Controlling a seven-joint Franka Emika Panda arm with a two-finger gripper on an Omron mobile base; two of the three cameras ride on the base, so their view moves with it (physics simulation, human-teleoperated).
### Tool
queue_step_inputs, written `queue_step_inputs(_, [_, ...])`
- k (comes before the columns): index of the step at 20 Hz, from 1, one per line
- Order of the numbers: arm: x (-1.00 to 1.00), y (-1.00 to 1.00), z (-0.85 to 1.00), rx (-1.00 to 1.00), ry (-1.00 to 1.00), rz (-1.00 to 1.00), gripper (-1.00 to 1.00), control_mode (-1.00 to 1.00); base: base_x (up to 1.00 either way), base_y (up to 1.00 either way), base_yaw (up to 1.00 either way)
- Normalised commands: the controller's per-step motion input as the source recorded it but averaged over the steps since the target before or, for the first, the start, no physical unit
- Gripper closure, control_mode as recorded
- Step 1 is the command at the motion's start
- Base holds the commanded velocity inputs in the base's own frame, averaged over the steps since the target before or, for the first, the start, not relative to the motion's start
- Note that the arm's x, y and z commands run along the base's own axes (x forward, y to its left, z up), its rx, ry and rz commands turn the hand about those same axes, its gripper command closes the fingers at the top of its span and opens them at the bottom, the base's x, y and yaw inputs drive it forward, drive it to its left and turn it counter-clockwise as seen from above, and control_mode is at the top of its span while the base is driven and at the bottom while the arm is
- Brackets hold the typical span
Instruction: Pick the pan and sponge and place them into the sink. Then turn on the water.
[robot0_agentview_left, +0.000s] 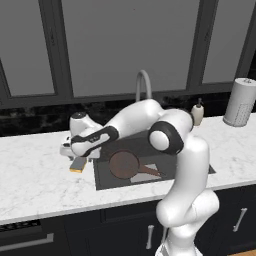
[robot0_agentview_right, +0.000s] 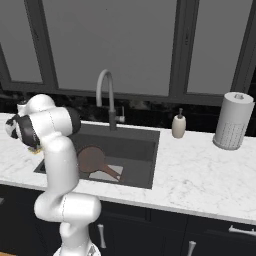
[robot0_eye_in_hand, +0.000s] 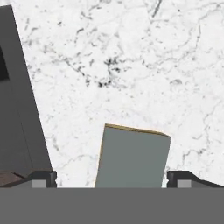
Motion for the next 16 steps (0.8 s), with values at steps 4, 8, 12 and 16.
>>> queue_step_inputs(4, [0.17,0.34,-0.31,-0.11,0.00,-0.01,-1.00,-1.00,0.00,0.00,0.00])
queue_step_inputs(8, [0.00,0.22,-0.45,-0.11,0.00,0.00,-1.00,-1.00,0.00,0.00,0.00])
queue_step_inputs(12, [0.00,0.02,-0.34,-0.04,0.00,0.00,-1.00,-1.00,0.00,0.00,0.00])
queue_step_inputs(16, [0.02,0.00,-0.39,-0.02,0.00,0.00,-1.00,-1.00,0.00,0.00,0.00])
